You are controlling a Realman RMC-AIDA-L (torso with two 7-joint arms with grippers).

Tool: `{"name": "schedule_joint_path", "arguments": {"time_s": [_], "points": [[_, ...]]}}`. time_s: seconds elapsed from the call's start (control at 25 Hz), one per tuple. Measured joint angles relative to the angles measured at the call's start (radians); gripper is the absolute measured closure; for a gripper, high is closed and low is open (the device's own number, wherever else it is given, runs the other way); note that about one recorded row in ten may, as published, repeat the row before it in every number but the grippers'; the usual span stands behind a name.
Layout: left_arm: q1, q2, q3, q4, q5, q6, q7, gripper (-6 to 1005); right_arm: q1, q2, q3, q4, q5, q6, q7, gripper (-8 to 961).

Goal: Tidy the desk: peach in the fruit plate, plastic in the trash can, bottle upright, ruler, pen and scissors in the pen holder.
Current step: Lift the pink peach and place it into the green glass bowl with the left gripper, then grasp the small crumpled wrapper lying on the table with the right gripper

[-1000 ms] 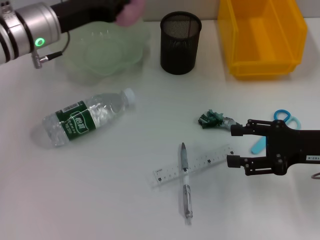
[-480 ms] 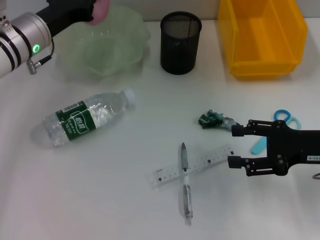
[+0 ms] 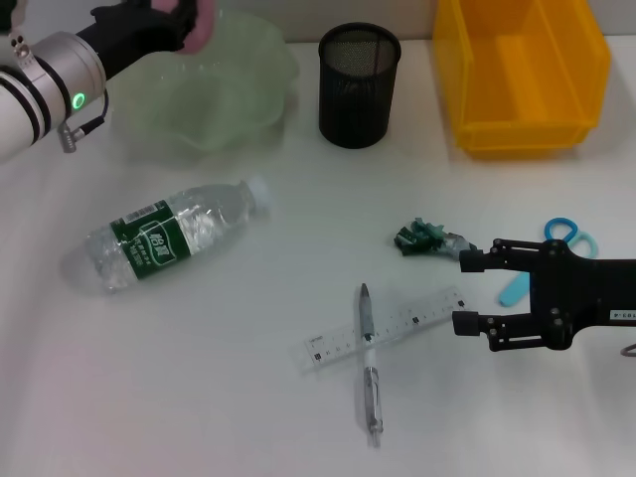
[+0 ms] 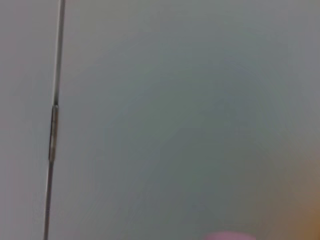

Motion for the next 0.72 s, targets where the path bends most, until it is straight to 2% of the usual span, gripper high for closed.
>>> {"name": "schedule_joint_path", "arguments": {"time_s": [0.28,0.52,0.6,0.72], "points": [[-0.002,0.001,-0.006,-0.006,-0.006,-0.001,0.0,458,0.002,0.0,0.0,-0.001,-0.002,0.001,0.0,125],[-0.001,0.003,-0.002,-0.011,-0.048,0.009,0.005,351,0.001,0.0,0.0,-0.001,-0.002,0.002,0.001,125],[0.006,0.005,-0.003,-0.012,-0.067,0.049,-0.004,315,0.001,0.0,0.0,-0.001,-0.002,0.002,0.001,125],[0.037,0.014,-0.008,-0.003,-0.086,0.212,-0.065,262,0.001,0.0,0.0,-0.001,-0.002,0.003,0.001,125]]}}
